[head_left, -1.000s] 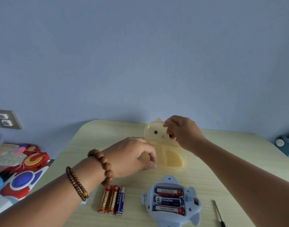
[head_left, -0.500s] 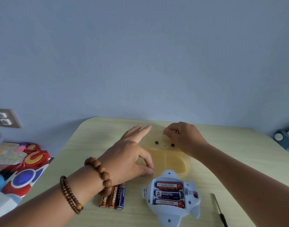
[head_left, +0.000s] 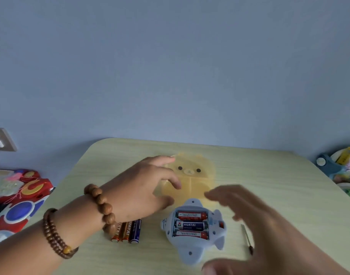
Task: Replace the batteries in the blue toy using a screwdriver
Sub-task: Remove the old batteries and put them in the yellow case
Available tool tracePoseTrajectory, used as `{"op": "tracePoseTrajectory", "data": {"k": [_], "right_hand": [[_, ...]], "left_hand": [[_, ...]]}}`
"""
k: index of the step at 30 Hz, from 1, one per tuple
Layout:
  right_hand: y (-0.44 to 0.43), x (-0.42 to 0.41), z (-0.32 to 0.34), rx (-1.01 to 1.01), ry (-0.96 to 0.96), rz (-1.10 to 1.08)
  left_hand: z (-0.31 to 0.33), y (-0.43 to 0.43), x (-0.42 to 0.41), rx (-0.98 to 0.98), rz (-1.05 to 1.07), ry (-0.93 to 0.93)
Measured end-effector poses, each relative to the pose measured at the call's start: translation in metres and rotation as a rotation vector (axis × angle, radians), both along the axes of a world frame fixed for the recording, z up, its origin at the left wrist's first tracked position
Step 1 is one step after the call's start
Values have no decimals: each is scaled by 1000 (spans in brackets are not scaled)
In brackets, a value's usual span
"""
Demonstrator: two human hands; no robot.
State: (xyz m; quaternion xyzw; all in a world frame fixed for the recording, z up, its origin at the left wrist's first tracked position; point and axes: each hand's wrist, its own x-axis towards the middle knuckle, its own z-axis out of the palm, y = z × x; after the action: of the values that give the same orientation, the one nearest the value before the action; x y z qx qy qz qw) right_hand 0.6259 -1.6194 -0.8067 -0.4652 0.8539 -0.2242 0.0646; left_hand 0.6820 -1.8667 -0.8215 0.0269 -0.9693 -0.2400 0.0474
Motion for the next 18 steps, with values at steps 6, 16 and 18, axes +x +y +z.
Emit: {"op": "tracePoseTrajectory", "data": {"k": [6,16,18], "right_hand": [[4,-3,-26,-159,-287,-141],[8,7,-32,-120,-413,-107],[5,10,-32,-125,-395,-102]], "left_hand": [[22,36,22,4,29,194],[2,69,38,-74,58,120],[2,72,40,-73,72,127]]}}
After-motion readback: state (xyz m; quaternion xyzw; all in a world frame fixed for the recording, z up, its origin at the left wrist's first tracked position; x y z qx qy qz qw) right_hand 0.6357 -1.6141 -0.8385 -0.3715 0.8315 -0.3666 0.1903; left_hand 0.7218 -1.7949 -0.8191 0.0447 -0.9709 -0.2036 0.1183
